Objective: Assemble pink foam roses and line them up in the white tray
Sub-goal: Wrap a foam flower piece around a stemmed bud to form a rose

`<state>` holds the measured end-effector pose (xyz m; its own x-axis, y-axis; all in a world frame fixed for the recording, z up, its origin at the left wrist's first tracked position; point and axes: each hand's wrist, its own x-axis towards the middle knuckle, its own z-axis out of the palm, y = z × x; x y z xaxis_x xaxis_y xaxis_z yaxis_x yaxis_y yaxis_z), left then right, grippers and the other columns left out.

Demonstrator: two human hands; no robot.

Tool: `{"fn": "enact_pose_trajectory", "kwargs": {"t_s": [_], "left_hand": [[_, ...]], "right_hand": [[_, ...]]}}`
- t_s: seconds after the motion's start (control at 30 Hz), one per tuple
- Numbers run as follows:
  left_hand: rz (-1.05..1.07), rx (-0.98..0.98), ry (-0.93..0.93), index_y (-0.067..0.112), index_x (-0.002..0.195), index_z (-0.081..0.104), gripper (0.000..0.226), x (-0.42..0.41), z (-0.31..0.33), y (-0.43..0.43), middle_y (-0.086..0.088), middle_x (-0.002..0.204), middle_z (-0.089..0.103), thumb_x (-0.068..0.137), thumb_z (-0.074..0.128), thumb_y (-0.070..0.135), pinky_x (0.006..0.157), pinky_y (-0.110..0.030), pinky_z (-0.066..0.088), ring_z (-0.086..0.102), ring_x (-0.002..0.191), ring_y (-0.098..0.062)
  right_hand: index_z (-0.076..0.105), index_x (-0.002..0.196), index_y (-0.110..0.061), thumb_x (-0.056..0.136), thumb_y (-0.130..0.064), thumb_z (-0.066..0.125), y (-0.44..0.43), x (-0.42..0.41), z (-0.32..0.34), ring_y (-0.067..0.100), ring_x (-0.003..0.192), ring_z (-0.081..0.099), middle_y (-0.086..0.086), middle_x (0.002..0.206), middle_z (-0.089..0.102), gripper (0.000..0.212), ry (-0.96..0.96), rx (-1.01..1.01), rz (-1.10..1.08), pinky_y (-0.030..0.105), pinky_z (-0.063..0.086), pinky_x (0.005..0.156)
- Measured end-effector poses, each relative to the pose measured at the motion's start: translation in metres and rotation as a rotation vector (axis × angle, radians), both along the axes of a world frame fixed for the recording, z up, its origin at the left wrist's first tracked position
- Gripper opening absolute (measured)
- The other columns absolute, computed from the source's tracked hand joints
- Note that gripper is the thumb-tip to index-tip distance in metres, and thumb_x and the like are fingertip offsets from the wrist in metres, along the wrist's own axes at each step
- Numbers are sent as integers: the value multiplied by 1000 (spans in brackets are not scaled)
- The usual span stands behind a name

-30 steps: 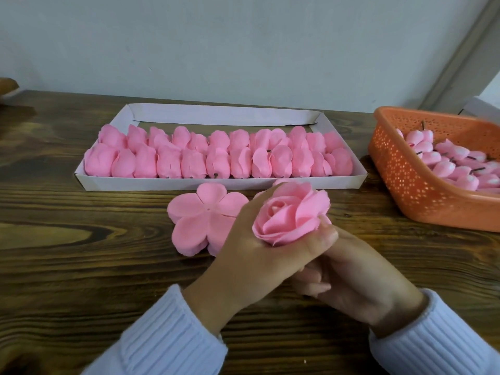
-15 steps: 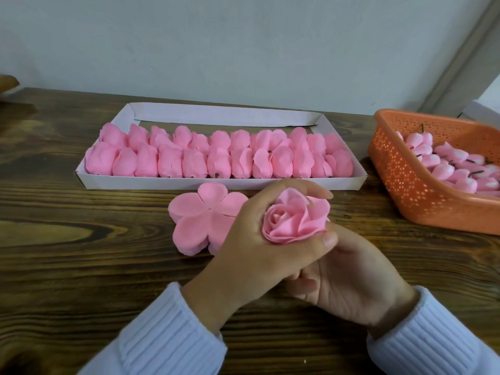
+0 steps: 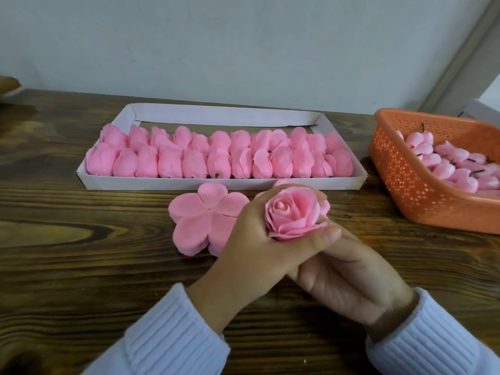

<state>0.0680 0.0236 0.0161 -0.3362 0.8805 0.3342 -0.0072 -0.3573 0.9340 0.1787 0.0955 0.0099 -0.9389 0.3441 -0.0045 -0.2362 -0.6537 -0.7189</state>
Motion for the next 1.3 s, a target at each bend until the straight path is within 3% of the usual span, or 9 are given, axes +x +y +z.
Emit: {"fn": "enact_pose_trajectory", "kwargs": {"t_s": [0.2,0.3,0.43,0.63,0.77,0.87,1.07,1.2,1.3], "left_hand": [[-12,-31,3,16,97,72,33,-1,1,-1,-3,91,68,69,72,34,77,-24,52,67,87,-10],[-37,-19,53,18,100,69,38,0,2,-1,-9,99,69,65,82,23,83,-28,54,68,93,-14],[-10,8,123,28,95,63,43,-1,0,1,8,92,69,60,85,15,82,-26,54,68,89,-10],[31,110,69,10,81,65,12,0,0,-1,-8,79,66,74,74,14,72,-27,55,65,77,-14],[92,130,20,10,78,64,10,-3,0,-1,2,71,68,74,73,12,67,-22,54,66,71,-8],[195,136,105,15,83,59,22,-4,-2,1,-4,75,66,71,74,5,69,-29,56,66,72,-15],[253,69,286,34,101,53,49,-3,-9,4,12,91,64,63,79,16,68,-27,56,65,83,-10],[213,18,253,39,106,53,56,-3,-10,5,10,96,62,59,77,21,69,-44,58,64,87,-15],[248,34,285,37,107,52,51,-3,-9,5,12,99,63,61,74,33,73,-42,58,64,91,-15]], "right_hand": [[63,124,-10,78,-29,77,1,0,2,23,118,59,14,128,61,52,-52,-7,86,37,48,101],[63,125,-10,79,-25,77,0,0,0,24,120,58,13,128,61,50,-43,9,48,38,49,100],[65,121,-5,77,-16,79,0,1,-1,26,117,59,16,123,62,47,-9,-3,28,39,47,101],[59,127,-3,79,-20,77,0,1,0,27,121,56,17,130,58,54,-8,-1,88,42,43,105],[57,131,-6,71,-19,79,4,3,0,31,114,58,21,129,56,65,-48,-15,82,45,41,106],[57,130,-4,67,-21,78,7,4,4,33,110,59,23,127,55,68,-18,-40,66,47,42,104],[43,139,-5,61,-21,87,0,0,3,30,105,59,21,119,59,91,8,100,-57,43,54,87],[38,141,-9,68,-5,63,-3,2,3,28,104,59,18,114,61,77,-8,238,-100,40,52,88],[34,144,-12,68,-2,61,-5,3,2,26,107,57,16,118,60,81,17,252,-66,40,49,93]]}}
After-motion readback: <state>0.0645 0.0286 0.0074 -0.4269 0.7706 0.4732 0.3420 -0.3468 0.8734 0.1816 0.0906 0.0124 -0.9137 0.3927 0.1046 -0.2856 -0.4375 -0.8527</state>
